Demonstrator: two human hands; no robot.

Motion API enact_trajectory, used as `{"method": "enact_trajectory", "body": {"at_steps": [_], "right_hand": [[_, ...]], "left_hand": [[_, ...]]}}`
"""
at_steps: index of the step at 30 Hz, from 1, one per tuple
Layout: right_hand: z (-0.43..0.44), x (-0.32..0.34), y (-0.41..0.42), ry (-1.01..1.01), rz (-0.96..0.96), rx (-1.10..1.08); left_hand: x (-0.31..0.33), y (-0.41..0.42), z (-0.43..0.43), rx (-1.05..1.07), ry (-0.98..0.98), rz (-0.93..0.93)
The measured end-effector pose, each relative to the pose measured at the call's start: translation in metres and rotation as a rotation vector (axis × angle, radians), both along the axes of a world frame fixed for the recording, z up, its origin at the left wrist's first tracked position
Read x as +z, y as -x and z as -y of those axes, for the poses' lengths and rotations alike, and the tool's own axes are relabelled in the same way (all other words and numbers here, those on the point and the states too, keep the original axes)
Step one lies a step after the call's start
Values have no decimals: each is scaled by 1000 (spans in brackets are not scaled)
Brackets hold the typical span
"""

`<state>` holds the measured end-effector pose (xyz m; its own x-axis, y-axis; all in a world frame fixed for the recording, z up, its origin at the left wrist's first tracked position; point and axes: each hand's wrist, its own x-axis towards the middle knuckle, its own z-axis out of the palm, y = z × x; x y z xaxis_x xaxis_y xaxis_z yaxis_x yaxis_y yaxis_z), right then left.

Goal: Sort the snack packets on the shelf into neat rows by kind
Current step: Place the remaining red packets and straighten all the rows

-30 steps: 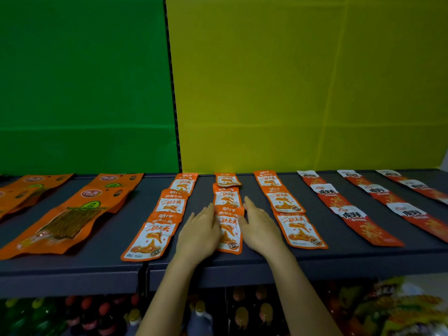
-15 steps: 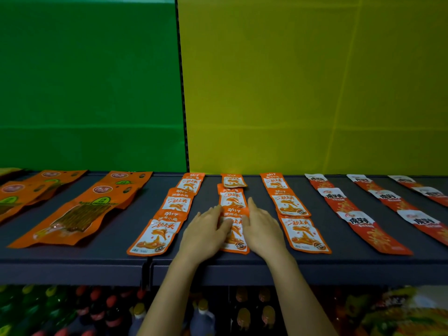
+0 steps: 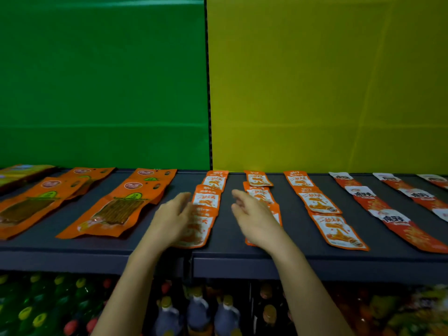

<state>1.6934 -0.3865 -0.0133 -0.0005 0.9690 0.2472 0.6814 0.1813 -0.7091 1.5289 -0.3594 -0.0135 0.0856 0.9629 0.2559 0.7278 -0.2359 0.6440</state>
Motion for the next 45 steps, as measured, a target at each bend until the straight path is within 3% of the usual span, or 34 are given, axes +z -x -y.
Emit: {"method": "enact_trajectory", "body": {"at_steps": [8,30,34,37,41,45], "right_hand": [[-12,-21,56,143,194,-64],[-15,-28,55,72,228,-152],[-9,-21,56,67,257,-141],[-7,-10,58,-31,240,-167],[-8,6,78,-37,208,-144],[-21,17,117,2,163,-93]], "left_hand": [[-19,20,-11,-109,65,-55],[-20,18,-4,-180,-50,-219],[-20,23,-4,-183,-62,-56],[-15,41,-3,-159,-191,94],[2,84,-8,-83,-312,144],[12,138,-33,-1,-241,90]]}}
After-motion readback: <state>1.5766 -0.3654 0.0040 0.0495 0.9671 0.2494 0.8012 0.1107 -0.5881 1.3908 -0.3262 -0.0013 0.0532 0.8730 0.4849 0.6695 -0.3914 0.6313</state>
